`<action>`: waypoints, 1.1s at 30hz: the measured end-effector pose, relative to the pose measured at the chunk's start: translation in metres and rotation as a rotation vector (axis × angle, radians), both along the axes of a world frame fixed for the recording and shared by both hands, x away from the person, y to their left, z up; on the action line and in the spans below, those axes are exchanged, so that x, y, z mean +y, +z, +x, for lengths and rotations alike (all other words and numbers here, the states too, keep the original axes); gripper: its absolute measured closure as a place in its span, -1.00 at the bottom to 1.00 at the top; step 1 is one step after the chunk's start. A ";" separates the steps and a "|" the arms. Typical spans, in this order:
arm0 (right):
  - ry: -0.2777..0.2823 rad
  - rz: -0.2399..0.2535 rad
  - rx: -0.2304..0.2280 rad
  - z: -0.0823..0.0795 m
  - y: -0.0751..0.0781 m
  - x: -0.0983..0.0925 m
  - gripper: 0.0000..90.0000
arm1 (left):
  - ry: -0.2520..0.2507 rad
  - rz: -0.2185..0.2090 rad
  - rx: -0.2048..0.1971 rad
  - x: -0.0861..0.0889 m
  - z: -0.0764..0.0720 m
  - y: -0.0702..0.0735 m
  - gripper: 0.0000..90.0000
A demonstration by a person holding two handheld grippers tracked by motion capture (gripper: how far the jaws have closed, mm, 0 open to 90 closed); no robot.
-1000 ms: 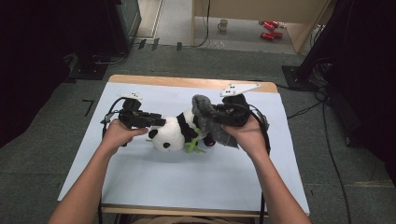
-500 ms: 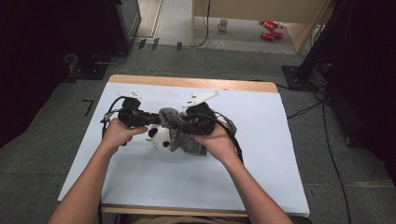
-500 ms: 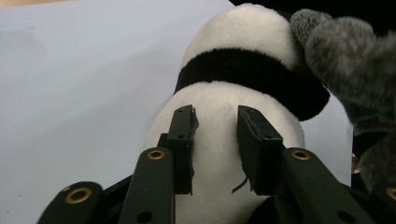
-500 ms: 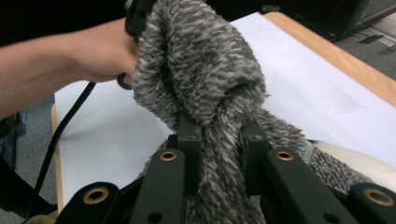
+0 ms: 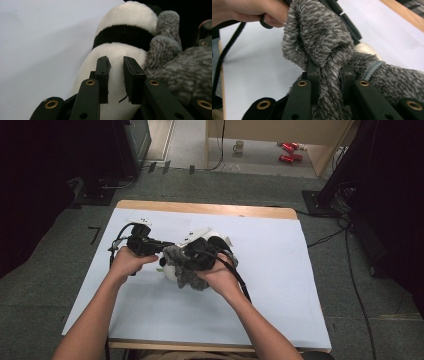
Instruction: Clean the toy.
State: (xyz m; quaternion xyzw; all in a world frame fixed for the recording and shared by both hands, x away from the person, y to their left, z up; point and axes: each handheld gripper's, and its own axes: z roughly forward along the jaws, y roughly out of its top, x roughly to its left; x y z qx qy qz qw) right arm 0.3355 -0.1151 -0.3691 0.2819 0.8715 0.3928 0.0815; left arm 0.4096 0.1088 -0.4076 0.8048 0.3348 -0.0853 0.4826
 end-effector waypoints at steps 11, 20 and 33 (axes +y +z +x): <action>-0.083 -0.004 -0.031 0.006 0.013 -0.051 0.71 | -0.003 -0.015 0.013 0.000 0.002 -0.003 0.67; -0.199 0.002 -0.062 0.010 0.027 -0.098 0.71 | 0.007 -0.020 0.021 0.001 0.003 -0.004 0.67; -0.195 0.117 -0.105 -0.002 0.066 -0.105 0.71 | 0.018 -0.023 0.029 0.002 0.005 -0.004 0.67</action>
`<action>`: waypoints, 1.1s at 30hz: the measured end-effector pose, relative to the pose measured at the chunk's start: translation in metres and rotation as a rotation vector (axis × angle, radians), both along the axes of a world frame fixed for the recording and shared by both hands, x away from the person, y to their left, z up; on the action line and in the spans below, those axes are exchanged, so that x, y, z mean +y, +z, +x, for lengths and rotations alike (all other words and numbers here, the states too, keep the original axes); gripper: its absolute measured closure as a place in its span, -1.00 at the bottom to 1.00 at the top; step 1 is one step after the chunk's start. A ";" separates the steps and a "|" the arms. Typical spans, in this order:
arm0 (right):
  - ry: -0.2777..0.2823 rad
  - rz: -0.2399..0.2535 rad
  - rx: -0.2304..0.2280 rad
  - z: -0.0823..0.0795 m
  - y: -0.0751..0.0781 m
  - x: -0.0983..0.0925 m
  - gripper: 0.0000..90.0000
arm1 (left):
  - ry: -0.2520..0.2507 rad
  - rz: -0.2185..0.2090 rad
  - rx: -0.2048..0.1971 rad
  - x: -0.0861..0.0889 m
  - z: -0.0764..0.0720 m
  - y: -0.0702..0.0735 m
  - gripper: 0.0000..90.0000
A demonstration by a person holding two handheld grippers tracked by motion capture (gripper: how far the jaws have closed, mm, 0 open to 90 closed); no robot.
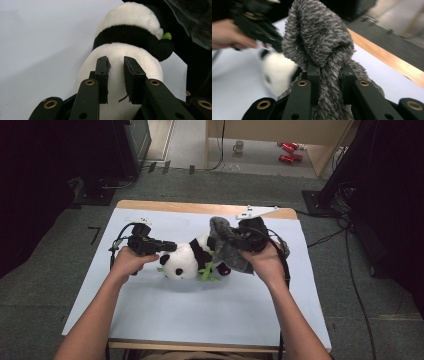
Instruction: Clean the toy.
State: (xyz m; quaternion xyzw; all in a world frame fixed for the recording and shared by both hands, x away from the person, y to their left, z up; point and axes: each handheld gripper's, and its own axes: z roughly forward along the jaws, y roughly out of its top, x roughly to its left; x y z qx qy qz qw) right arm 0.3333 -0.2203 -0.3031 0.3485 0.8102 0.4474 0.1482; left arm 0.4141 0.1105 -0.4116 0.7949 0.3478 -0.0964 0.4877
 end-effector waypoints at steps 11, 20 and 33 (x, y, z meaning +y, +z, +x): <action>0.213 -0.028 0.065 -0.006 -0.037 0.104 0.71 | 0.003 -0.004 0.016 0.000 0.000 0.000 0.68; 0.232 -0.070 0.113 0.002 -0.071 0.121 0.71 | 0.000 -0.006 0.015 0.000 -0.001 0.000 0.68; 0.078 -0.047 0.078 0.011 -0.053 0.041 0.71 | -0.012 0.003 0.003 -0.002 -0.002 0.000 0.68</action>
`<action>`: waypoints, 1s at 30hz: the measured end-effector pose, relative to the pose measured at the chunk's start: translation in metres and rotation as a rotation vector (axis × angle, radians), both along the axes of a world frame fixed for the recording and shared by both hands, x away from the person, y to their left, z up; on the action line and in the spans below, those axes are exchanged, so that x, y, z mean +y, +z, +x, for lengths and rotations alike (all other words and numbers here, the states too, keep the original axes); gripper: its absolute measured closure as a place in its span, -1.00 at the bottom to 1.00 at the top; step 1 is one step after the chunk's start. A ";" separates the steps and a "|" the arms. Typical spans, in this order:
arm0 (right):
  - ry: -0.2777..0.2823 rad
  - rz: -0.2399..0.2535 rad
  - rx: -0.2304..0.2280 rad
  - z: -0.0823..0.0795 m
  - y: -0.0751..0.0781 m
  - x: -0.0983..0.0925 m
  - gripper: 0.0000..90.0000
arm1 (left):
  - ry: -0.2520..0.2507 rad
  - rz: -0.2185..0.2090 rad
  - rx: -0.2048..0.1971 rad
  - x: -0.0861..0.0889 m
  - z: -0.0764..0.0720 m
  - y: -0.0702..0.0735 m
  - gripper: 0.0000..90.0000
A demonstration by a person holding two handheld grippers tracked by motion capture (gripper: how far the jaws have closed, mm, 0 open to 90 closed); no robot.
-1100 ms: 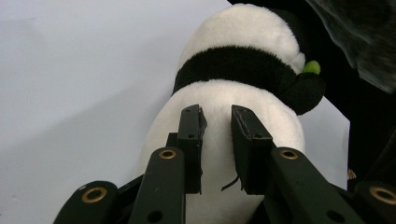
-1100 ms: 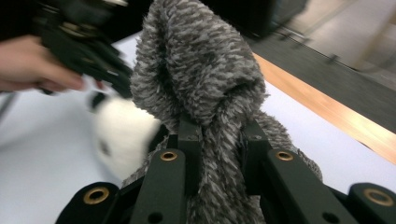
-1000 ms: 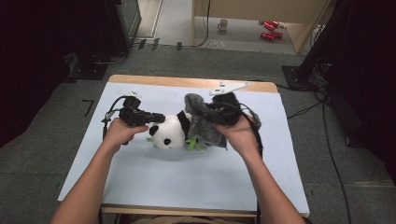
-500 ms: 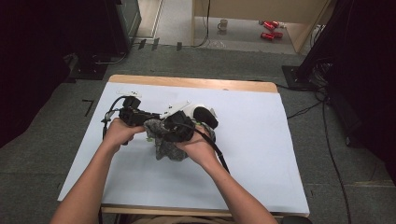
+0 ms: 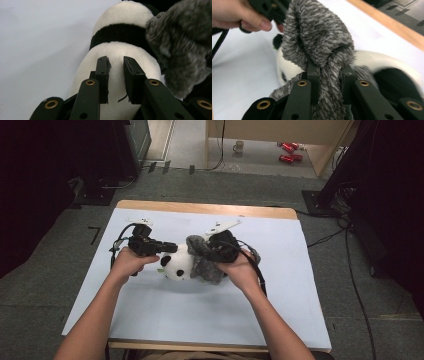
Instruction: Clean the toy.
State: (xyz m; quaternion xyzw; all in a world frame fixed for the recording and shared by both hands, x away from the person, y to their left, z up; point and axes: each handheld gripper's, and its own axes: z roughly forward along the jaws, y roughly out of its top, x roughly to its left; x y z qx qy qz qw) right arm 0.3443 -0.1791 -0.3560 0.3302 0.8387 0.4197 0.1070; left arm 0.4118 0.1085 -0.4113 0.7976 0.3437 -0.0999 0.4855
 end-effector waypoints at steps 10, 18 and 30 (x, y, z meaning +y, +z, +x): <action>-0.137 0.048 -0.013 0.003 0.009 -0.063 0.71 | 0.002 -0.001 0.004 0.001 0.001 0.000 0.67; -0.190 0.045 0.017 0.002 -0.004 -0.089 0.71 | 0.005 -0.003 -0.007 0.000 0.001 0.000 0.63; -0.173 0.021 0.018 0.002 -0.003 -0.087 0.71 | -0.045 0.019 -0.122 0.008 -0.012 0.017 0.05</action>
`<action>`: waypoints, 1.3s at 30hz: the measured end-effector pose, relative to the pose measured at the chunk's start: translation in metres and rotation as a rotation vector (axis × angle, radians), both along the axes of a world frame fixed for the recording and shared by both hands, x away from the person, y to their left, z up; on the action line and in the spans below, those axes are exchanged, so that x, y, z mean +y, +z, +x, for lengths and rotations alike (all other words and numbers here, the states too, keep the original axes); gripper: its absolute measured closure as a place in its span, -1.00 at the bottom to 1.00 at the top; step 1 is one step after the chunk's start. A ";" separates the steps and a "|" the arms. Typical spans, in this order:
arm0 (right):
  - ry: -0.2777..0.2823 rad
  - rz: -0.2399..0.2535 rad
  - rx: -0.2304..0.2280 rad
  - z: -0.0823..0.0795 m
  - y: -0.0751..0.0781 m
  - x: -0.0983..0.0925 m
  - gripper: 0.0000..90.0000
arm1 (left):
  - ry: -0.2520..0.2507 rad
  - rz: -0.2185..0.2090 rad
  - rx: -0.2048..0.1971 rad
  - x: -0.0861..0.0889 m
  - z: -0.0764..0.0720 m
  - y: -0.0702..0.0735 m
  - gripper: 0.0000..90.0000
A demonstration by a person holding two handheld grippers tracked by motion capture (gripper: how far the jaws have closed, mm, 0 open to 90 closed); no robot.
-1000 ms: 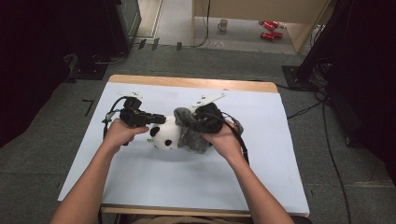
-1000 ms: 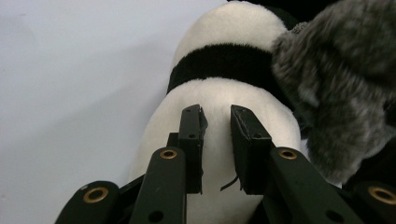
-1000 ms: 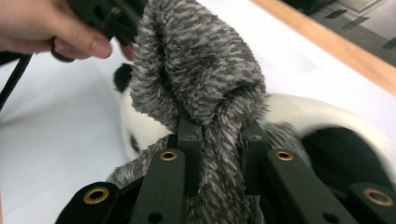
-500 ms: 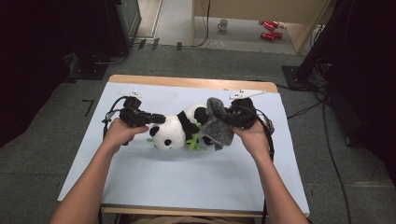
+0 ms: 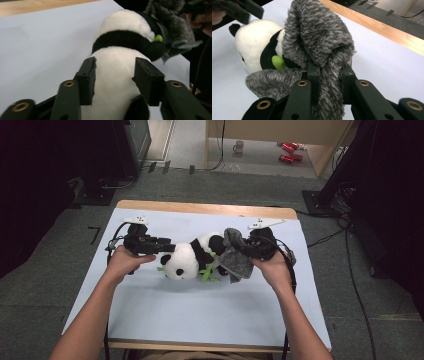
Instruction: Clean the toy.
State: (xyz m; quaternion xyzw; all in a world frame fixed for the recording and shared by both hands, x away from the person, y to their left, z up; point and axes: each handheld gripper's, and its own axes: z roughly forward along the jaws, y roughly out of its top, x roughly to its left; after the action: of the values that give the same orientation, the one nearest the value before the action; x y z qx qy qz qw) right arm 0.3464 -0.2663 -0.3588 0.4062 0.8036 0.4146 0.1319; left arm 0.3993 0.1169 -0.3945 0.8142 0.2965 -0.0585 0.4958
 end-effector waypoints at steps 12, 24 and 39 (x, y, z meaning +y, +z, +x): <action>0.011 0.000 -0.014 0.001 0.001 0.002 0.71 | -0.077 0.114 -0.095 -0.017 -0.010 -0.010 -0.48; 0.009 0.012 -0.018 0.002 0.003 0.003 0.71 | -0.076 0.220 -0.117 -0.028 -0.011 -0.014 0.07; 0.070 0.116 -0.149 -0.019 0.053 0.019 0.70 | 0.065 -0.046 0.080 -0.017 -0.008 0.000 0.57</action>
State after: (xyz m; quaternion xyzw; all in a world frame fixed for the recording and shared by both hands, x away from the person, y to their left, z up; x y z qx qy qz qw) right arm 0.3273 -0.2475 -0.3059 0.3529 0.7798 0.4938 0.1532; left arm 0.3917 0.1000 -0.3941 0.7895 0.3409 -0.0815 0.5037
